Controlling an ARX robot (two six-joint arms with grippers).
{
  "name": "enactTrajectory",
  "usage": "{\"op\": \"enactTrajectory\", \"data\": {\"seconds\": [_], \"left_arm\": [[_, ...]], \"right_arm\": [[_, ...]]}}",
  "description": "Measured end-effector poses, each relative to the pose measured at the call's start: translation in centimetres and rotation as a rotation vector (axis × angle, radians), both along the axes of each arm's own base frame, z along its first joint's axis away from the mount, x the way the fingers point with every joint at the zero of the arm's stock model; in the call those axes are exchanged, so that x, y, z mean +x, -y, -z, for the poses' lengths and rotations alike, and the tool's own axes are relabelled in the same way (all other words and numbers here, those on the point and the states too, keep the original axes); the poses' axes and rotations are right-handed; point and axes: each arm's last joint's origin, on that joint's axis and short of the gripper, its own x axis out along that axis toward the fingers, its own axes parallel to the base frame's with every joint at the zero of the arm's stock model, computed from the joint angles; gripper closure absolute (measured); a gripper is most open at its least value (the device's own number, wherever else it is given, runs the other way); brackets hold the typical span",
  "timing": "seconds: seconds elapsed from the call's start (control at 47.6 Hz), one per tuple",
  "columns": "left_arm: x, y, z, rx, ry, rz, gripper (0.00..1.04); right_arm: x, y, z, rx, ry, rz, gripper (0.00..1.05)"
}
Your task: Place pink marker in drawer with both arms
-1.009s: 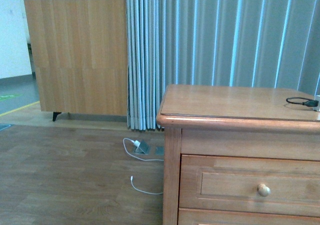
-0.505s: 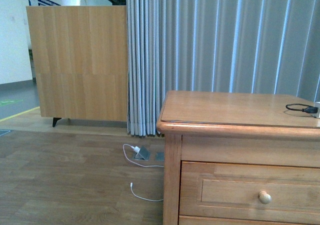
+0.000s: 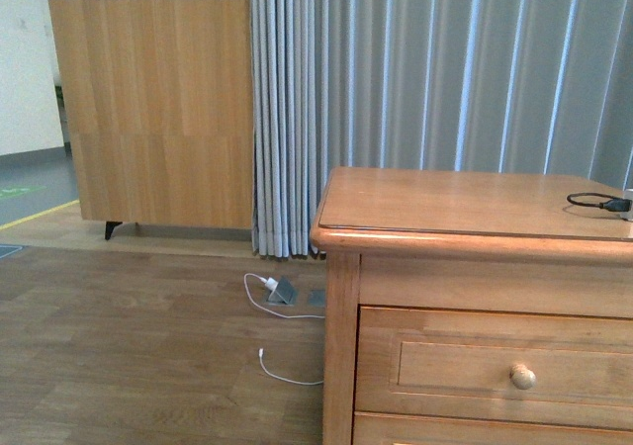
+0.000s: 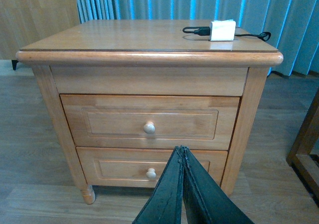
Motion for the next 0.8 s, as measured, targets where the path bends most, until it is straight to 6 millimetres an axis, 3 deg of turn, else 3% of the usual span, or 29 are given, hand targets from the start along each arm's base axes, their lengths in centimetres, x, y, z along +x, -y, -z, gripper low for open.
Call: {"op": "enactTrajectory", "data": {"seconds": [0.799], "left_arm": [[0.0, 0.0, 0.0, 0.000, 0.000, 0.000, 0.06]], "right_arm": [[-1.9, 0.0, 0.3, 0.000, -0.002, -0.002, 1.03]]}}
